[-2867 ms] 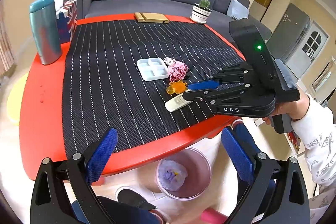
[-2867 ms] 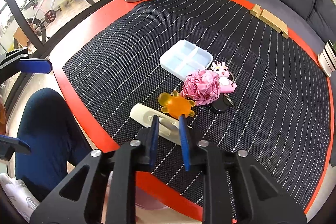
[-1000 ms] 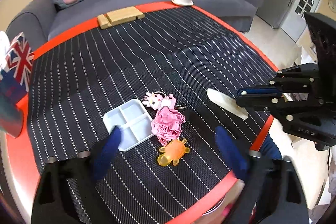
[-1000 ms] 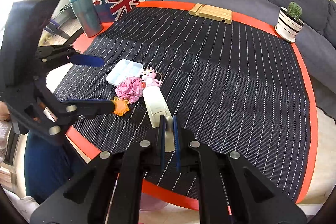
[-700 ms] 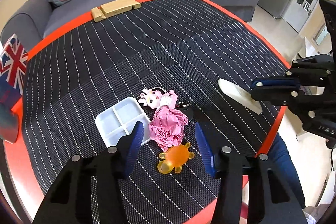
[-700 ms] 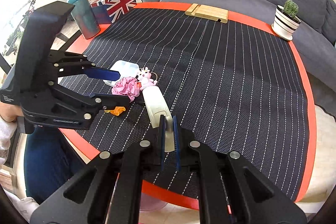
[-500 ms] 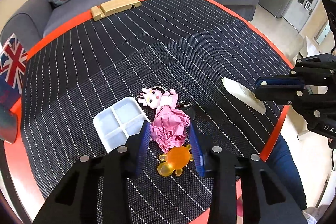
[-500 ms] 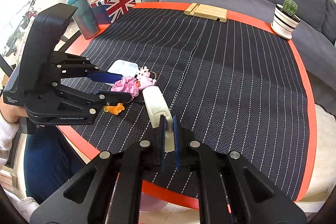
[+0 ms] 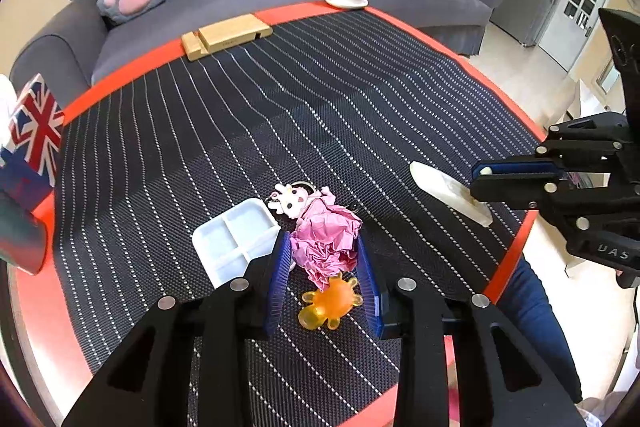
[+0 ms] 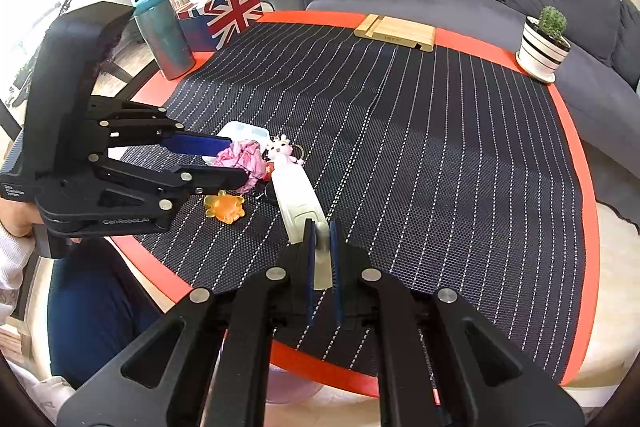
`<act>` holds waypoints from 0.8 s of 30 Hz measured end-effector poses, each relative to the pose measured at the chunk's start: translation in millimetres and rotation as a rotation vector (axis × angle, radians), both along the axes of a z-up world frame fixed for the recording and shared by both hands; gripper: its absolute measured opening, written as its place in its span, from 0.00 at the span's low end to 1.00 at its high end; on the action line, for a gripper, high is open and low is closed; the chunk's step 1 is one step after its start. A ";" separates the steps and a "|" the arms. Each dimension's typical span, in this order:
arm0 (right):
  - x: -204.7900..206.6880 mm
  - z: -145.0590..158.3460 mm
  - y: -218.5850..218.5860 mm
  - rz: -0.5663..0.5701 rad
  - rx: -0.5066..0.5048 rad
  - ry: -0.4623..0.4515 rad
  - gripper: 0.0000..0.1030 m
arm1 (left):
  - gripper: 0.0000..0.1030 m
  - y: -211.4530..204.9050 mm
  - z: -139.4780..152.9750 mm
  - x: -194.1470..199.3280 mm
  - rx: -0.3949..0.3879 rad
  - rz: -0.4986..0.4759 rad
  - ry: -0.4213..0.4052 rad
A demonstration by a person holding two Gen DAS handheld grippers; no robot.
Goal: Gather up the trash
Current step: 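Carry both items over the pink bin and open the left gripper to drop the paper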
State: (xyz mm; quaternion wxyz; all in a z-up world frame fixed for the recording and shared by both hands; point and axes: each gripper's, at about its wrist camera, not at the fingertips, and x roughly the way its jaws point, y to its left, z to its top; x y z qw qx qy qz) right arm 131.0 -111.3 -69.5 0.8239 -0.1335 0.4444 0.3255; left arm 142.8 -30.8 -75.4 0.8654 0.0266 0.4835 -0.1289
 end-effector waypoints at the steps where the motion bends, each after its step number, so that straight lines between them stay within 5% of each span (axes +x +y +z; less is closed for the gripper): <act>1: -1.6 1.4 -0.5 0.000 0.002 -0.003 0.06 | 0.31 0.4 2.3 -1.3 -0.002 0.000 -0.004; 24: -97.0 26.6 -25.0 0.053 0.064 -0.053 0.07 | 0.31 -21.9 40.3 -104.0 -0.055 -0.036 -0.110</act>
